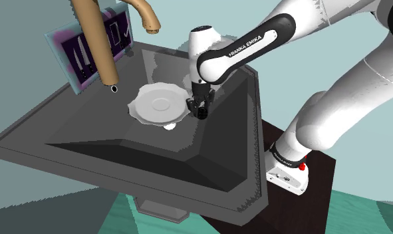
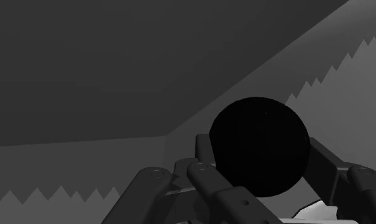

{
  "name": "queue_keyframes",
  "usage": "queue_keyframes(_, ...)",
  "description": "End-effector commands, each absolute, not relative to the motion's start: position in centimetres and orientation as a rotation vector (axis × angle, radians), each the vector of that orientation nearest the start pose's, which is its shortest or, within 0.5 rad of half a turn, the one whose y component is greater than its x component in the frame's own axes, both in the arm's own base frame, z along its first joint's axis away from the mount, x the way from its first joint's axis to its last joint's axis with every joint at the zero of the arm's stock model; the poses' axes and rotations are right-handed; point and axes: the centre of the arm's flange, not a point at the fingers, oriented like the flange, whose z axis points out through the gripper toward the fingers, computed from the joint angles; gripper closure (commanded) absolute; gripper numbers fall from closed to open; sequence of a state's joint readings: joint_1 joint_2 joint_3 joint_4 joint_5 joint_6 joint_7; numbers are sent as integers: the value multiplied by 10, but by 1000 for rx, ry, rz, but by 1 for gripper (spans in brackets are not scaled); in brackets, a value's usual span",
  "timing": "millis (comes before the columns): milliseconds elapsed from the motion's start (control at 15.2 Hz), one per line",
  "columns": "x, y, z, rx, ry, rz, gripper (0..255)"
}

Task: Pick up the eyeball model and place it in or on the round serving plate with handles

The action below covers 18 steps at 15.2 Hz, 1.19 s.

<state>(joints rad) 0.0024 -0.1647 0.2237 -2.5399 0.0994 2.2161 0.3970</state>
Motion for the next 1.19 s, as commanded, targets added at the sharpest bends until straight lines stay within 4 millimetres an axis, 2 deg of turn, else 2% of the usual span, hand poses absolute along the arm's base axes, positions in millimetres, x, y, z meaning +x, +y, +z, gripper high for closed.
queue_keyframes(0,414,97,329,-3120,382,258,255)
queue_keyframes(660,414,97,381,-3120,382,258,255)
queue_keyframes(1122,500,130,381,-3120,382,258,255)
